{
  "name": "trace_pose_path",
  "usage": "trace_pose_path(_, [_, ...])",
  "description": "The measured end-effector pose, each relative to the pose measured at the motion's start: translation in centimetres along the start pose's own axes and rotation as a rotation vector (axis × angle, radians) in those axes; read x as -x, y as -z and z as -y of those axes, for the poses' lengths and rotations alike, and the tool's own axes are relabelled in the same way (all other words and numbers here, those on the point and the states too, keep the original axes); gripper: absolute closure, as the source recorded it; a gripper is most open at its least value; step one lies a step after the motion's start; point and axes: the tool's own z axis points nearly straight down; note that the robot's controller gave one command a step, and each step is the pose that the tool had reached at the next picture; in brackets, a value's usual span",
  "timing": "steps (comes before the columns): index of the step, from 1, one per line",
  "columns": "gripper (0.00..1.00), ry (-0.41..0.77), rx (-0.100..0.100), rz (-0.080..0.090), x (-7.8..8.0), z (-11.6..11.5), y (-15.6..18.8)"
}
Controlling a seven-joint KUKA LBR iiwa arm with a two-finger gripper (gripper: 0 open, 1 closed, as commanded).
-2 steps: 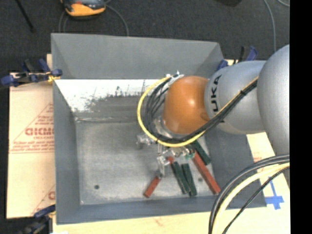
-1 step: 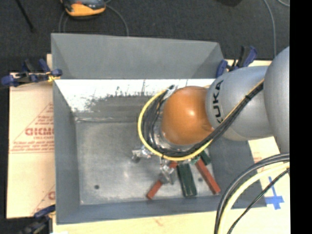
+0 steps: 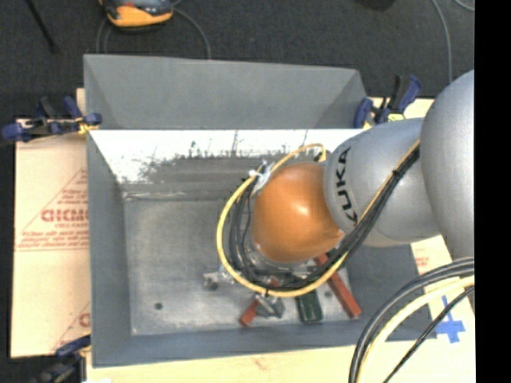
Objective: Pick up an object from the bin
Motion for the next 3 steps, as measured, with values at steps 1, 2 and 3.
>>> trace_pose_path(1, [1.0,0.331,0.001,0.0,-4.1,2.5,0.5])
trace_pose_path(2, [1.0,0.33,0.002,0.0,-4.1,2.5,0.5])
trace_pose_path(3, [1.0,0.32,0.0,0.001,-4.7,2.0,16.3])
